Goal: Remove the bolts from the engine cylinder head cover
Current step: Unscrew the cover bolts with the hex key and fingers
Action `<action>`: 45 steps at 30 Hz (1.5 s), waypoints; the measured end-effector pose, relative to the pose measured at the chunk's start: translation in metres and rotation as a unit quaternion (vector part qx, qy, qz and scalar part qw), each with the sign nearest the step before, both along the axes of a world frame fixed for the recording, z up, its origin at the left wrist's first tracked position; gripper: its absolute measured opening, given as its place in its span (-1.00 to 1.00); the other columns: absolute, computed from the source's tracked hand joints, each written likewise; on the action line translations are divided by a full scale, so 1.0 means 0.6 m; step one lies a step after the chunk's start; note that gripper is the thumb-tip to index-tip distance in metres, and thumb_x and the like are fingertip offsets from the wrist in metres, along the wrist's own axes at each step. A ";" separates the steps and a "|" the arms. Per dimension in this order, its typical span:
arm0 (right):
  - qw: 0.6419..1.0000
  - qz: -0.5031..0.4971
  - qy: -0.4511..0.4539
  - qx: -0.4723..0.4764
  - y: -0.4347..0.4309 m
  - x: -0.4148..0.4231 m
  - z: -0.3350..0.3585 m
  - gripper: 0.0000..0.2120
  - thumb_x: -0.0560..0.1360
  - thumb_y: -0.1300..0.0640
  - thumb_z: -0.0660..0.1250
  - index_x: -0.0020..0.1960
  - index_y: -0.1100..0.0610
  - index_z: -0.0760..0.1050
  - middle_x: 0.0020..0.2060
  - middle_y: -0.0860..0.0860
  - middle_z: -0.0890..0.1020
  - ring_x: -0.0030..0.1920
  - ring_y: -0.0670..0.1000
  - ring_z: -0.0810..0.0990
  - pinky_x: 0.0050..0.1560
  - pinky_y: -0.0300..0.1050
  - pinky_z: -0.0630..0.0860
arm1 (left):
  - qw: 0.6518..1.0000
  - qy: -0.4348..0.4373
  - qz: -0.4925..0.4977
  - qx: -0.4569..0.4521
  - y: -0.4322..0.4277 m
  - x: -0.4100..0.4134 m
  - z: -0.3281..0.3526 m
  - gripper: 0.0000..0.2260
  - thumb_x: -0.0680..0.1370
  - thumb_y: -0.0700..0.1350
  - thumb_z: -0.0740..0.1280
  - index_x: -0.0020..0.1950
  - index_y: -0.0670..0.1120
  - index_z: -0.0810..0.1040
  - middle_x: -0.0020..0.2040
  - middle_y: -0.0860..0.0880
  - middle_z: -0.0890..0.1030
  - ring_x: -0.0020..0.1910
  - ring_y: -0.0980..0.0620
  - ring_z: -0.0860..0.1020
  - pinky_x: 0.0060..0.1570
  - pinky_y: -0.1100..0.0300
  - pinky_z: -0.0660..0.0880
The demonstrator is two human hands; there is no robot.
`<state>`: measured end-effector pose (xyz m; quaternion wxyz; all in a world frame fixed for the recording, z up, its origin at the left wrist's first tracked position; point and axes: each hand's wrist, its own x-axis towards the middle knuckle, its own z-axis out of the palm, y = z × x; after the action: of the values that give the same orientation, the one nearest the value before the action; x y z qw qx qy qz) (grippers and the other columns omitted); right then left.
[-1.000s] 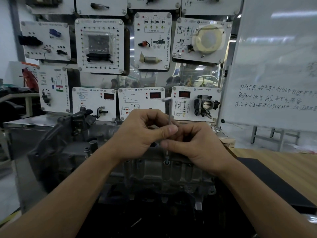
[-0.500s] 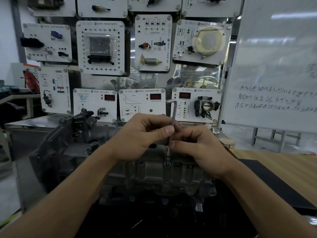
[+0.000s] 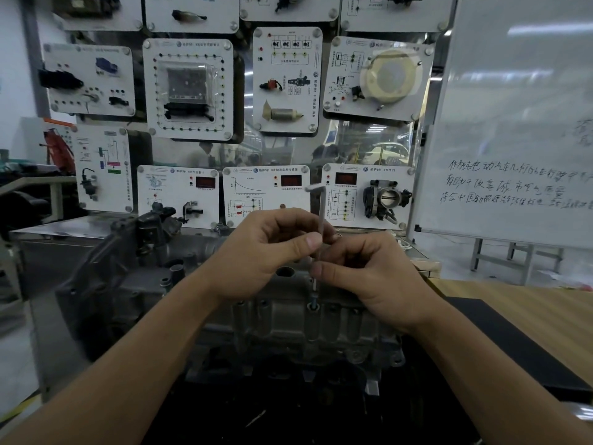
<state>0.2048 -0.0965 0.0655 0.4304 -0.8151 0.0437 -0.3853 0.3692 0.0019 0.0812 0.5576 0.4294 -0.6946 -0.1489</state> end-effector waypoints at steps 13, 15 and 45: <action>1.000 0.004 0.001 -0.028 0.005 0.000 0.002 -0.86 0.41 0.18 0.53 -0.15 0.27 0.68 -0.28 0.39 0.58 -0.32 0.14 0.50 -0.21 0.03 0.43 | 1.000 -0.009 -0.007 -0.022 0.000 -0.005 0.000 -0.92 0.46 -0.11 0.42 -0.07 -0.03 0.67 0.00 -0.15 0.69 0.04 -0.09 0.66 0.08 -0.01 0.61; 1.000 -0.006 -0.003 -0.022 0.004 0.001 0.000 -0.76 0.35 0.07 0.54 -0.14 0.25 0.68 -0.30 0.30 0.63 -0.32 0.06 0.53 -0.21 -0.04 0.47 | 1.000 0.004 -0.003 -0.023 0.000 -0.004 -0.002 -0.93 0.43 -0.12 0.44 -0.11 -0.06 0.64 -0.03 -0.10 0.70 0.00 -0.09 0.66 0.08 -0.09 0.61; 1.000 0.013 -0.011 -0.021 -0.004 0.002 -0.003 -0.91 0.44 0.15 0.44 -0.15 0.15 0.71 -0.21 0.38 0.63 -0.23 0.35 0.59 -0.15 0.14 0.50 | 0.999 -0.018 -0.026 0.009 0.003 0.000 -0.001 -0.80 0.58 -0.14 0.30 0.16 -0.07 0.64 0.11 -0.06 0.70 0.15 -0.01 0.64 0.12 0.14 0.57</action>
<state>0.2063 -0.0989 0.0637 0.4189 -0.8201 0.0201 -0.3892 0.3690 0.0036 0.0807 0.5366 0.4189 -0.7143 -0.1619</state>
